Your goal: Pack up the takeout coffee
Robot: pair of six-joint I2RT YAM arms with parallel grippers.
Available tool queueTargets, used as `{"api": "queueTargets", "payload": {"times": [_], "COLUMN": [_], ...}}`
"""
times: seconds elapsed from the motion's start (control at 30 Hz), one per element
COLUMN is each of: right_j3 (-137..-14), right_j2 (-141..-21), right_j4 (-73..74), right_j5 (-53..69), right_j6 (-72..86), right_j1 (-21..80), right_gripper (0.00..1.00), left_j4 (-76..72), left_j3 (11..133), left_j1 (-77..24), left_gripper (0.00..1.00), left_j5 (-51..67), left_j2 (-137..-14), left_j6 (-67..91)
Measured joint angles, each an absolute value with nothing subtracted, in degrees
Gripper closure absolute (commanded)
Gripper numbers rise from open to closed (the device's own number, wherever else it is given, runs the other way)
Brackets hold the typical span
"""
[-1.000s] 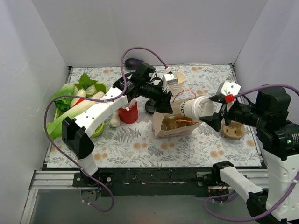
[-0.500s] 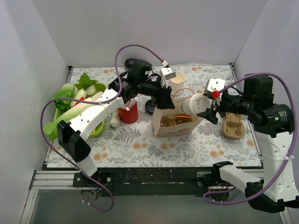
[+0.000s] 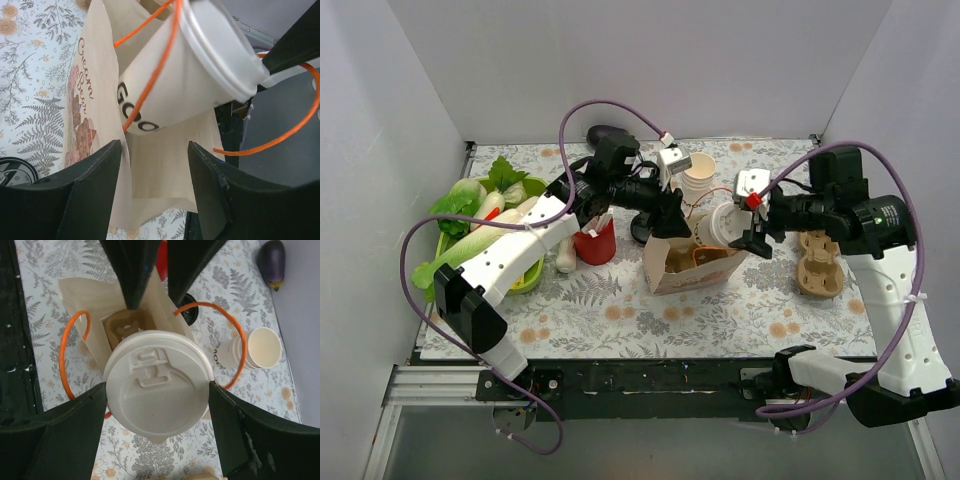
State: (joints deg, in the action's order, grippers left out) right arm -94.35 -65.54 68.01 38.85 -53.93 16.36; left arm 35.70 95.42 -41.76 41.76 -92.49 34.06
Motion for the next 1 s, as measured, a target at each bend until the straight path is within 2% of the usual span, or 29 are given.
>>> {"api": "queueTargets", "payload": {"times": [0.3, 0.63, 1.0], "right_j3": [-87.3, -80.4, -76.1], "right_j2": [-63.3, -56.1, -55.9], "right_j4": [68.2, 67.2, 64.6], "right_j5": [33.3, 26.3, 22.8], "right_j6": [-54.2, -57.6, -62.7], "right_j1": [28.1, 30.3, 33.7], "right_gripper": [0.99, 0.99, 0.99], "left_j4": [35.6, 35.6, 36.0], "left_j3": [94.2, 93.6, 93.1], "left_j1": [-41.8, -41.8, -41.6], "left_gripper": [0.45, 0.44, 0.44], "left_j5": [42.8, 44.9, 44.5], "left_j2": [-90.8, -88.7, -87.5], "left_j6": [35.0, 34.9, 34.5]}}
